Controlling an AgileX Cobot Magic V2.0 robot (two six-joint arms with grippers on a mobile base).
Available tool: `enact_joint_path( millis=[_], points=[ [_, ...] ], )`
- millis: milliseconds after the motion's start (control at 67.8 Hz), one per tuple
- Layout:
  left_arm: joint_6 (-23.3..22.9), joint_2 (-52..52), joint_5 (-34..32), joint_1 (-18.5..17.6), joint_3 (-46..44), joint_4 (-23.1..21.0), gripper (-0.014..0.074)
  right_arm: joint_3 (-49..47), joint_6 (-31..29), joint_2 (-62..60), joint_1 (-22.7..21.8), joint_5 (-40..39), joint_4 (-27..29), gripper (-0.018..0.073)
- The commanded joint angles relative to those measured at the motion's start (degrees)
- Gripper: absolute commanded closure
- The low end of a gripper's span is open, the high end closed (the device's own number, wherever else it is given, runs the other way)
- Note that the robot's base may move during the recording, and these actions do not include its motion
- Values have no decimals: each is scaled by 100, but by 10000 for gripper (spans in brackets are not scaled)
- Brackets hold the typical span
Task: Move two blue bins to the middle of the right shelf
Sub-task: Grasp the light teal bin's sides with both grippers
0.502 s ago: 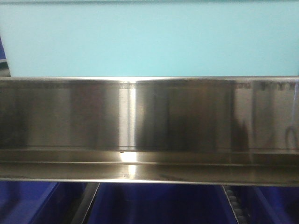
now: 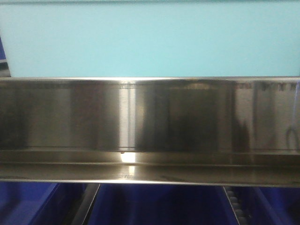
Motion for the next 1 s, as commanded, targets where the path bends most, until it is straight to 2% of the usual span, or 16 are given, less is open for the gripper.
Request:
enact_joint_path(
  millis=[0,280,487,590,679,782,841,885,989],
  points=[
    [-10,-33,-188,-34,-14,-4,707,-6,-28,-13,7,-159,18,721],
    [-10,-33,-698,-34,-14,-4,707,-6,-28,-13,7,-511,18,721],
    [-10,-33,-1639,-34,-14,-4,707,-6,-28,-13,17,-1857,51,721],
    [-10,-33,-1921,-34,-64,-4,707,-417,75,-13,17,-1792,51,721],
    [-10,-33,-1531,-34,-587,-4,707,-1267,75,-13,17,-949,51,721],
    [-10,15,-524,-34,-1494,149,703,-2297,75,84,17,93,51,721],
    [-10,198,-37,-34,-2044,248,671,-2771,75,306,17,503,51,705],
    [-10,354,231,-34,-2388,356,631,-3139,75,470,17,765,51,661],
    [-10,793,735,-34,-3119,382,475,-3744,75,882,17,1016,51,463]
  ],
)
